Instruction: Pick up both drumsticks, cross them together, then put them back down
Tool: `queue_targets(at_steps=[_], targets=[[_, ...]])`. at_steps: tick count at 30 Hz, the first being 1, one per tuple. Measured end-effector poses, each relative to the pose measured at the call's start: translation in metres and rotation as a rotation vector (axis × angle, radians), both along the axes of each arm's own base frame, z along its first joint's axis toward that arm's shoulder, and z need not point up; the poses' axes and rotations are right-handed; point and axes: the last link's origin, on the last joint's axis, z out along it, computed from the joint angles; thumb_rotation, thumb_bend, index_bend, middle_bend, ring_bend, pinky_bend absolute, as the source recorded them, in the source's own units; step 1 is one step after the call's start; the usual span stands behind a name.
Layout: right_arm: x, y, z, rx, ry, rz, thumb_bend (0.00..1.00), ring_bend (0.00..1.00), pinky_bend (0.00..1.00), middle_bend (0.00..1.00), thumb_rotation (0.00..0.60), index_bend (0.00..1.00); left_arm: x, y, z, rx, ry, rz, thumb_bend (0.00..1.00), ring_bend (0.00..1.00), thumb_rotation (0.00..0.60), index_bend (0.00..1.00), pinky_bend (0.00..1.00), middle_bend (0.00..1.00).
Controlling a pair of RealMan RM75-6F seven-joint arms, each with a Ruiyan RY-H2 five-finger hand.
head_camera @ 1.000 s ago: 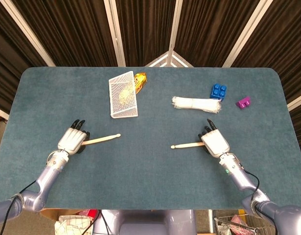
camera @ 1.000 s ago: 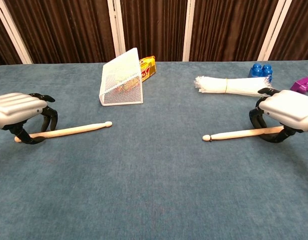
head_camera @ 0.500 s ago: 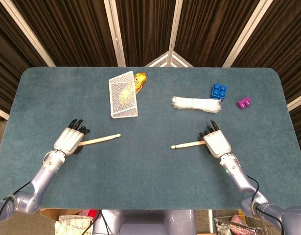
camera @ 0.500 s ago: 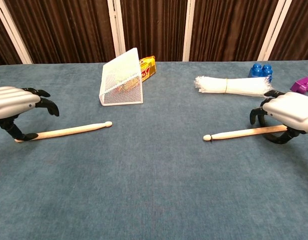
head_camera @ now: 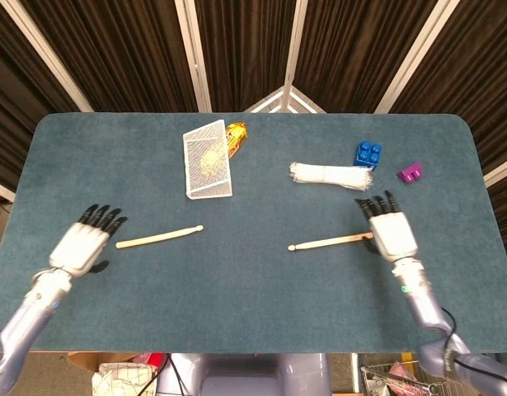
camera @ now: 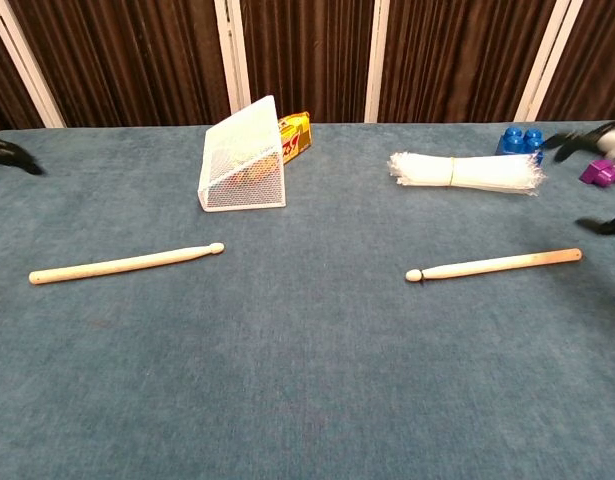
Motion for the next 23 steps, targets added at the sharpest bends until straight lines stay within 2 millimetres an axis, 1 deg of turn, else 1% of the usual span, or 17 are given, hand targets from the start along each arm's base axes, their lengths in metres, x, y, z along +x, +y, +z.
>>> queue_targets(at_steps=[3, 5, 8, 11, 17, 18, 21, 23], targets=[[-0.01, 0.012, 0.027, -0.055, -0.04, -0.008, 0.34, 0.12, 0.0, 0.2, 0.6, 0.13, -0.012, -0.027, 0.025, 0.055, 0.029, 0.016, 0.32, 0.0, 0.6, 0.12, 0.0, 0.04], [-0.014, 0.019, 0.039, -0.066, -0.049, -0.014, 0.34, 0.11, 0.0, 0.19, 0.6, 0.13, -0.019, -0.046, 0.037, 0.082, 0.044, 0.03, 0.32, 0.0, 0.6, 0.12, 0.0, 0.04], [-0.021, 0.033, 0.056, -0.079, -0.051, -0.021, 0.34, 0.1, 0.0, 0.19, 0.6, 0.13, -0.026, -0.068, 0.047, 0.117, 0.044, 0.045, 0.32, 0.0, 0.6, 0.12, 0.0, 0.04], [-0.028, 0.05, 0.07, -0.072, -0.076, -0.03, 0.34, 0.1, 0.0, 0.19, 0.6, 0.13, -0.034, -0.09, 0.055, 0.158, 0.033, 0.061, 0.32, 0.0, 0.6, 0.12, 0.0, 0.04], [-0.037, 0.099, 0.098, -0.058, -0.055, 0.002, 0.34, 0.1, 0.0, 0.19, 0.6, 0.13, -0.044, -0.125, 0.065, 0.233, -0.056, 0.074, 0.32, 0.0, 0.6, 0.12, 0.0, 0.04], [-0.037, 0.109, 0.104, -0.054, -0.044, 0.013, 0.34, 0.1, 0.0, 0.19, 0.6, 0.14, -0.045, -0.13, 0.066, 0.247, -0.071, 0.075, 0.32, 0.0, 0.6, 0.12, 0.0, 0.04], [-0.034, 0.13, 0.115, -0.059, -0.038, 0.028, 0.34, 0.1, 0.0, 0.19, 0.6, 0.16, -0.046, -0.142, 0.068, 0.294, -0.09, 0.064, 0.32, 0.0, 0.6, 0.12, 0.0, 0.04], [-0.032, 0.141, 0.118, -0.059, -0.044, 0.032, 0.34, 0.1, 0.0, 0.19, 0.6, 0.16, -0.044, -0.149, 0.068, 0.326, -0.096, 0.05, 0.32, 0.0, 0.6, 0.12, 0.0, 0.04]])
